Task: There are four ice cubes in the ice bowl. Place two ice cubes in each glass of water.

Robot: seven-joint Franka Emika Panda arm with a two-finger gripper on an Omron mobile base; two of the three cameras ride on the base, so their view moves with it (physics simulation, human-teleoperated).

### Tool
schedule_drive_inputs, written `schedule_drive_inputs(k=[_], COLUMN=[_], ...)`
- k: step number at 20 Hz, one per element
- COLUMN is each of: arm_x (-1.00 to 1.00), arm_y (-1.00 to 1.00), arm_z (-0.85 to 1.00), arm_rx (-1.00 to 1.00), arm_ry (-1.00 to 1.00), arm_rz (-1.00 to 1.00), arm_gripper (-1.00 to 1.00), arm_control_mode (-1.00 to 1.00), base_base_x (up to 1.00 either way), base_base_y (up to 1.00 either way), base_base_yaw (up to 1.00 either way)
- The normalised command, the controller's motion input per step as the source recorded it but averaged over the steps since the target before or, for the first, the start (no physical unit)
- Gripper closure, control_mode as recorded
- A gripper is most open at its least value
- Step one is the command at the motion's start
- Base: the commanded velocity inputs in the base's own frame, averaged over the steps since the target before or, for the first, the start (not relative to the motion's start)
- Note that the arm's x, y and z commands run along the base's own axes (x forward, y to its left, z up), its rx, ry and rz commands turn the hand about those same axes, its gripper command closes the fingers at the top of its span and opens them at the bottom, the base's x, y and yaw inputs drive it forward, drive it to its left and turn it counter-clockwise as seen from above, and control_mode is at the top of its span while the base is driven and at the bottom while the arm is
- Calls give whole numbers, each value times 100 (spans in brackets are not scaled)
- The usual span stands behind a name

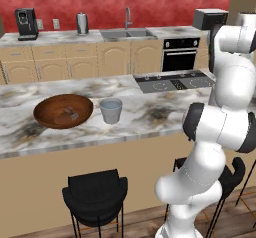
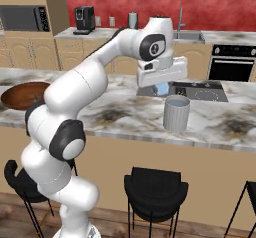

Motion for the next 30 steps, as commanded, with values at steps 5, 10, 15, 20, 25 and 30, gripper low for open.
schedule_drive_inputs(k=[5,10,15,20,25,30], arm_x=[49,54,49,44,22,26], arm_y=[-10,-8,-12,-22,-24,-26], arm_z=[-11,-10,-17,-31,-38,-22], arm_rx=[0,0,0,0,0,0], arm_ry=[-3,0,1,2,4,2], arm_rz=[-8,-7,-4,-3,-2,-3], arm_gripper=[100,100,100,100,100,100], arm_control_mode=[-100,-100,-100,-100,-100,-100], base_base_x=[0,0,0,0,0,0], base_base_y=[0,0,0,0,0,0], base_base_yaw=[0,0,0,0,0,0])
